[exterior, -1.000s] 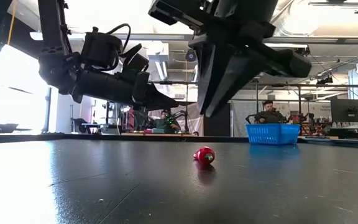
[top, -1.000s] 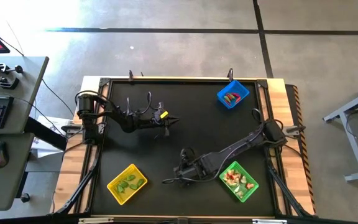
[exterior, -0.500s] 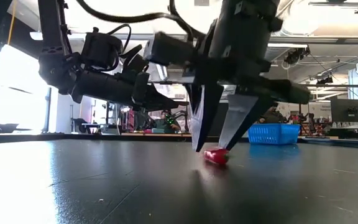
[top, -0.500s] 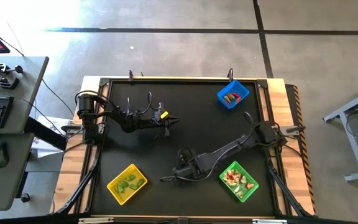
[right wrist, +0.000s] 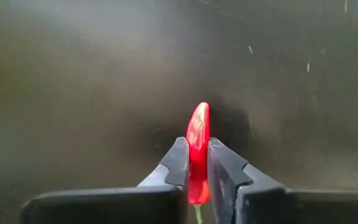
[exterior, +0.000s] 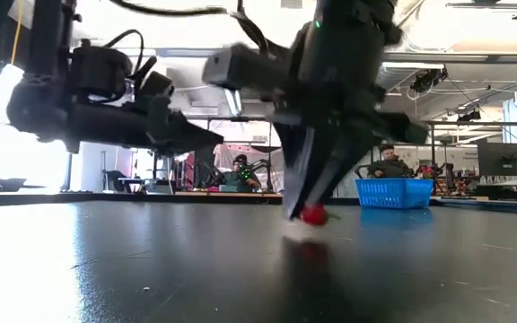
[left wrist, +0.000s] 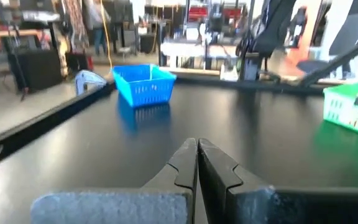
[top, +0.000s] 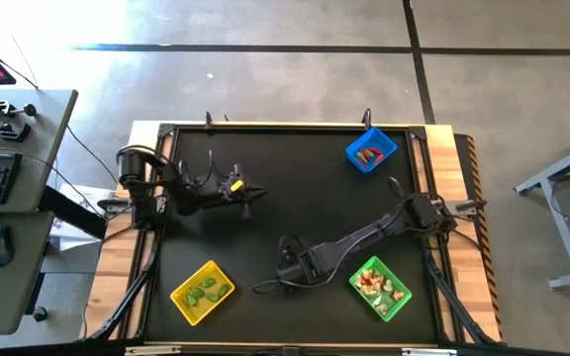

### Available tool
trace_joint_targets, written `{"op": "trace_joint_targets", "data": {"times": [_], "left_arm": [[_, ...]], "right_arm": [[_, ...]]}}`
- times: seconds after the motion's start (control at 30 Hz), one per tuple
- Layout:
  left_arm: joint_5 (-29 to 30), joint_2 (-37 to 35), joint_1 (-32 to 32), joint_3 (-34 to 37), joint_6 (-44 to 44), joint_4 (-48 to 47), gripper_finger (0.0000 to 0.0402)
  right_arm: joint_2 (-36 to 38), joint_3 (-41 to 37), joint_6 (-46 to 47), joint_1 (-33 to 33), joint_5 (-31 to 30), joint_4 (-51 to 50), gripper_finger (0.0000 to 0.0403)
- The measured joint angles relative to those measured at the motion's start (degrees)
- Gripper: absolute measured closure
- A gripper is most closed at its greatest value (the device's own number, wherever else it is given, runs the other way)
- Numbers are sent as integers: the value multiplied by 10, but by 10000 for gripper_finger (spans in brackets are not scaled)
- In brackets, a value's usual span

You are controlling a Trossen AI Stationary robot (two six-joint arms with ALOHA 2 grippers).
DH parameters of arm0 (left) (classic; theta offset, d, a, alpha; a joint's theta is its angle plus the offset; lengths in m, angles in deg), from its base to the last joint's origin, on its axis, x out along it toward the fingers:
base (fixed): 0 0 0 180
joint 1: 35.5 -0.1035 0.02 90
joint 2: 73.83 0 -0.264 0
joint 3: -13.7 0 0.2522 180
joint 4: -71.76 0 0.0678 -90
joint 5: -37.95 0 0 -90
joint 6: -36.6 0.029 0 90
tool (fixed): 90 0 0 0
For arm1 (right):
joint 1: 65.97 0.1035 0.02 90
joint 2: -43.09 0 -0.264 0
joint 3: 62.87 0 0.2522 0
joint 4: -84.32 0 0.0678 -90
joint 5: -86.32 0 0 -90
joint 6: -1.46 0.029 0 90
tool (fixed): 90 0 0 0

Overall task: Sort produce into baskets
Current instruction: Put the chili pepper into the blue bin

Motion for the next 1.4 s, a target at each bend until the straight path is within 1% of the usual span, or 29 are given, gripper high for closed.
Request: {"op": "trace_joint_targets", "data": {"times": [0.1, 0.23, 0.33, 0.4, 0.5, 0.63, 0.73, 0.83, 1.1, 1.27, 1.4], "left_arm": [[8, -28, 0, 25, 2, -3, 401], [10, -77, 2, 62, 10, 7, 402], [9, -128, 2, 93, 16, 5, 401], [9, -166, 2, 116, 24, 5, 402], [11, -217, 1, 150, 24, 1, 402], [-1, -288, 2, 150, 23, -93, 402], [-1, -332, 3, 150, 24, -170, 401], [-2, -374, 3, 150, 29, -202, 402], [-4, -471, 3, 150, 41, -313, 402], [-4, -529, 3, 150, 40, -387, 402], [-4, -571, 3, 150, 39, -423, 402]], "right_arm": [[0, 35, -54, -12, -5, -50, 383], [0, 93, -118, -42, -45, -177, 396], [1, 126, -188, -72, -57, -256, 397], [2, 135, -250, -95, -64, -277, 399], [10, 133, -341, -138, -64, -284, 400], [43, 111, -442, -196, -69, -284, 401], [88, 85, -487, -231, -102, -289, 402], [149, 38, -516, -270, -116, -276, 402], [295, -155, -572, -385, -129, -180, 402], [354, -260, -631, -470, -129, -88, 403], [366, -309, -689, -535, -108, -18, 403]]}}
